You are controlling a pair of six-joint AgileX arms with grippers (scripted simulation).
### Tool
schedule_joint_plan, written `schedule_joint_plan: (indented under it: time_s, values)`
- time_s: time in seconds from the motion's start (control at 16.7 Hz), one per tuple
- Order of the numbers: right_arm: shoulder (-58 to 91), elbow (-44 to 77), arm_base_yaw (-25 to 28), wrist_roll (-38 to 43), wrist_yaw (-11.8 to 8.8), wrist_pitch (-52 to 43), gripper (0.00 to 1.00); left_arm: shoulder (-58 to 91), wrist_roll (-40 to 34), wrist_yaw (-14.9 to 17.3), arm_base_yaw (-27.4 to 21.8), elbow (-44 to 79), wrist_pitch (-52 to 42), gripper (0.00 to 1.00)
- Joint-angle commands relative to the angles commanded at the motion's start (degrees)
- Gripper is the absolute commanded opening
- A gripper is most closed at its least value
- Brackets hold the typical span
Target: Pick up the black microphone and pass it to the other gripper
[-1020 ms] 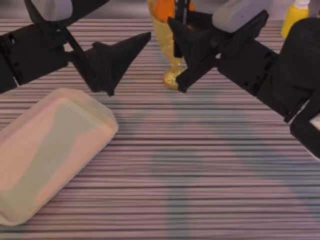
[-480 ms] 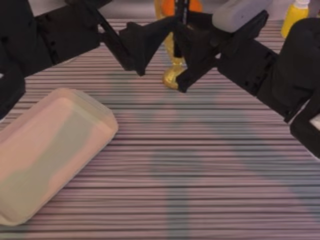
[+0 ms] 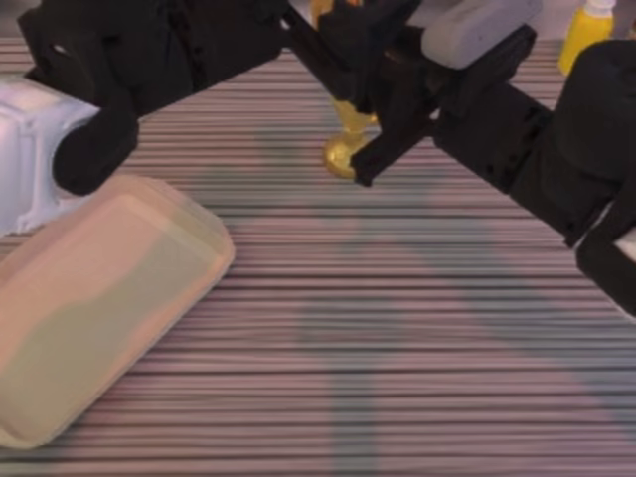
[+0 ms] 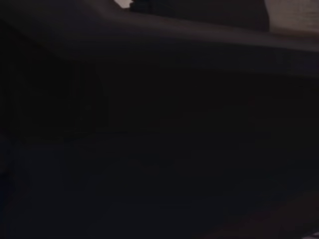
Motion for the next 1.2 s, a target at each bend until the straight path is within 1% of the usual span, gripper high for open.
schedule_joint_plan:
  time_s: [0.12, 0.9, 0.96, 1.2]
  values:
    - [0.0, 0.0, 0.0, 0.0, 0.0, 0.0, 0.0, 0.0, 0.0, 0.0, 0.0, 0.0, 0.0, 1.0]
    - [0.0, 0.0, 0.0, 0.0, 0.0, 0.0, 0.0, 0.0, 0.0, 0.0, 0.0, 0.0, 0.0, 0.02]
    - [0.0, 0.0, 0.0, 0.0, 0.0, 0.0, 0.0, 0.0, 0.0, 0.0, 0.0, 0.0, 0.0, 0.0]
    - [0.0, 0.0, 0.0, 0.0, 0.0, 0.0, 0.0, 0.0, 0.0, 0.0, 0.0, 0.0, 0.0, 0.0]
